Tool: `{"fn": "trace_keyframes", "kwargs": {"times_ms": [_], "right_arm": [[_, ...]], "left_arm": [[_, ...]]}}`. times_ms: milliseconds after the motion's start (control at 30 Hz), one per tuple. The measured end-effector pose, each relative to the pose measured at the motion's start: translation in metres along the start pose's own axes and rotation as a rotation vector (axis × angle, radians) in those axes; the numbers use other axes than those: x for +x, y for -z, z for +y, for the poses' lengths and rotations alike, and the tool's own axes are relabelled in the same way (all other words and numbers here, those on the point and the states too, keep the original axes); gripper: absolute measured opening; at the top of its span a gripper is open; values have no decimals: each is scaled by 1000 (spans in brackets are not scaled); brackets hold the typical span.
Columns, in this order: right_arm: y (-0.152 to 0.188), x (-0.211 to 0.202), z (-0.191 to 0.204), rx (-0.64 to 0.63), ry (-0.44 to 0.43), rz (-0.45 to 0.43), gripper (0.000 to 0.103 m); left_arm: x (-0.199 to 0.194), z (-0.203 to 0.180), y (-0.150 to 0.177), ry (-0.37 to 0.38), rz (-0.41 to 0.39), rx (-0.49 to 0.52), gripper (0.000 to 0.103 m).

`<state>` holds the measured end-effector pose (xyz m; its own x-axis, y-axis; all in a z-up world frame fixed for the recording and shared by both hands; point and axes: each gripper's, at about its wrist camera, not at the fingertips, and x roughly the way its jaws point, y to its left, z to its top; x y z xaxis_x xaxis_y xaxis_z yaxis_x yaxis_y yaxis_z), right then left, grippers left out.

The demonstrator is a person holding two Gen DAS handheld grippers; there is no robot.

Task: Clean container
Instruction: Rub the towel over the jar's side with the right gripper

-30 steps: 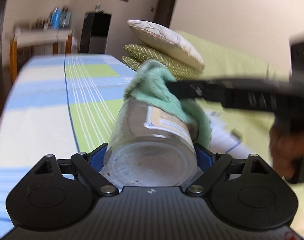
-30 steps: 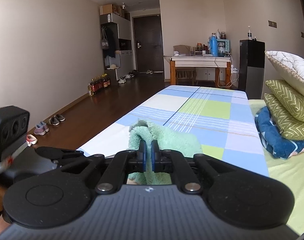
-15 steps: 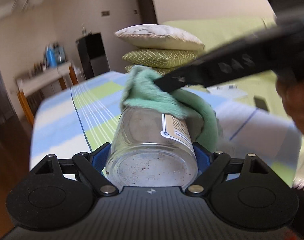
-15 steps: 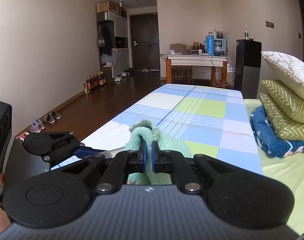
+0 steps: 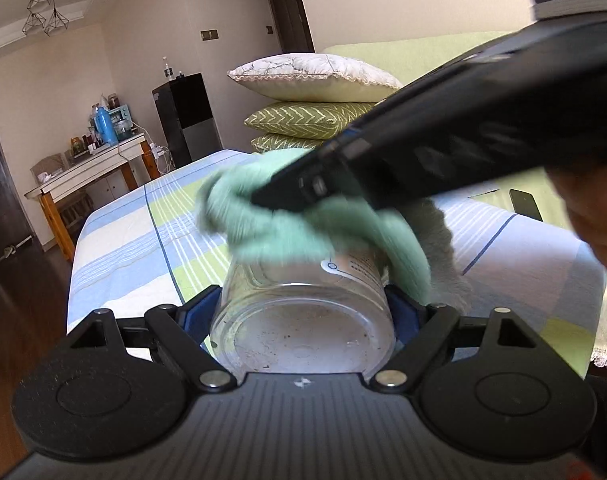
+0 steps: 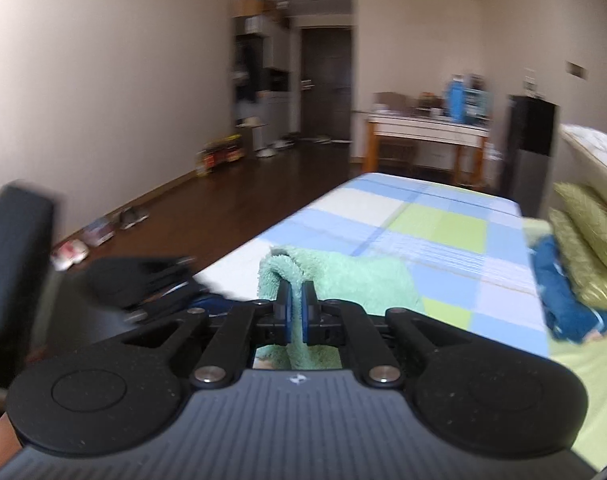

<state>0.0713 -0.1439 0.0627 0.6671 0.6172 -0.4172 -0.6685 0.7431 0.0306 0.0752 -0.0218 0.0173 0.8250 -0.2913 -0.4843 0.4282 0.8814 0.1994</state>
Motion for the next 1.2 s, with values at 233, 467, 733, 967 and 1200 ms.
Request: {"fn": "trace_keyframes", "kwargs": {"times_ms": [233,467,733,967,1200], "right_arm": [[3,3,0,7,3,-8,3],[6,-3,-2,15,4,-14,3],[6,-6,-6,3,52,-20,3],[7,-7,-7,10,76,-19,5],[10,-20,26,-98,-92,4,5]], "left_arm": [[-7,7,4,25,-1,-70,88],[-8,39,17,153,15,-352,88],[-17,26,19,103,10,-218,86],[-14,-6,14,-6,7,-7,86],[-13,-11,11,-6,5,-1,86]]}}
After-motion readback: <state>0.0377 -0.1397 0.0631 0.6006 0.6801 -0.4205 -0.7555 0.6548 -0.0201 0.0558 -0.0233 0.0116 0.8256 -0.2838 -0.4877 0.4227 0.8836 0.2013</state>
